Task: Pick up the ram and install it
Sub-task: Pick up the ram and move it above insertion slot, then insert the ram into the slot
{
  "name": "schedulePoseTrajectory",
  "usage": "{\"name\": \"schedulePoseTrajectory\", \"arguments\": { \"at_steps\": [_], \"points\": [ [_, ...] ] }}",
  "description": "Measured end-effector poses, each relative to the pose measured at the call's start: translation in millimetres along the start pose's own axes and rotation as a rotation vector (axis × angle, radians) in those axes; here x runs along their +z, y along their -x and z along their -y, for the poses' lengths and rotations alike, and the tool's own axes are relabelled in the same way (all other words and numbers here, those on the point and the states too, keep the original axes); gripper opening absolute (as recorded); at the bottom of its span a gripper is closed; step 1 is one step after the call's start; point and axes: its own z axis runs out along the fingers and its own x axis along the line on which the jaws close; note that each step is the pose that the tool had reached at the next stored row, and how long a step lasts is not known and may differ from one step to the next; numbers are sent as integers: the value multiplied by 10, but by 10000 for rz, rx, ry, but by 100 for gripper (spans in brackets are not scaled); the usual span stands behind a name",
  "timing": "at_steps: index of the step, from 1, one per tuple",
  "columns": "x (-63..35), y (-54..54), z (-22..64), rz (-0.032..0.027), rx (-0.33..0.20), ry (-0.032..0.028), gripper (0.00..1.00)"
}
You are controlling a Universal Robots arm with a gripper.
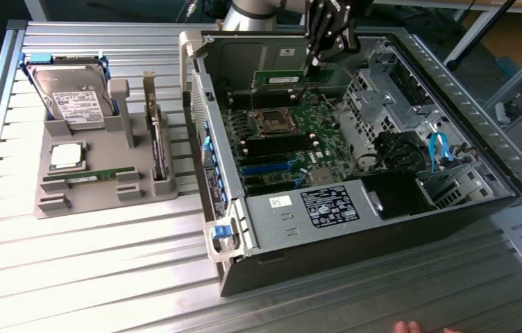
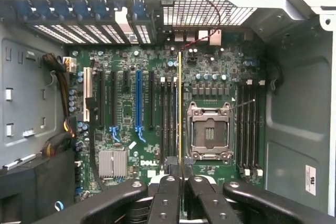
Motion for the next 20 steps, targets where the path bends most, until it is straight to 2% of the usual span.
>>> {"name": "schedulePoseTrajectory", "arguments": {
  "at_steps": [4, 20],
  "points": [
    [38, 0, 2, 0, 0, 0, 12],
    [38, -23, 2, 0, 0, 0, 12]
  ]
}}
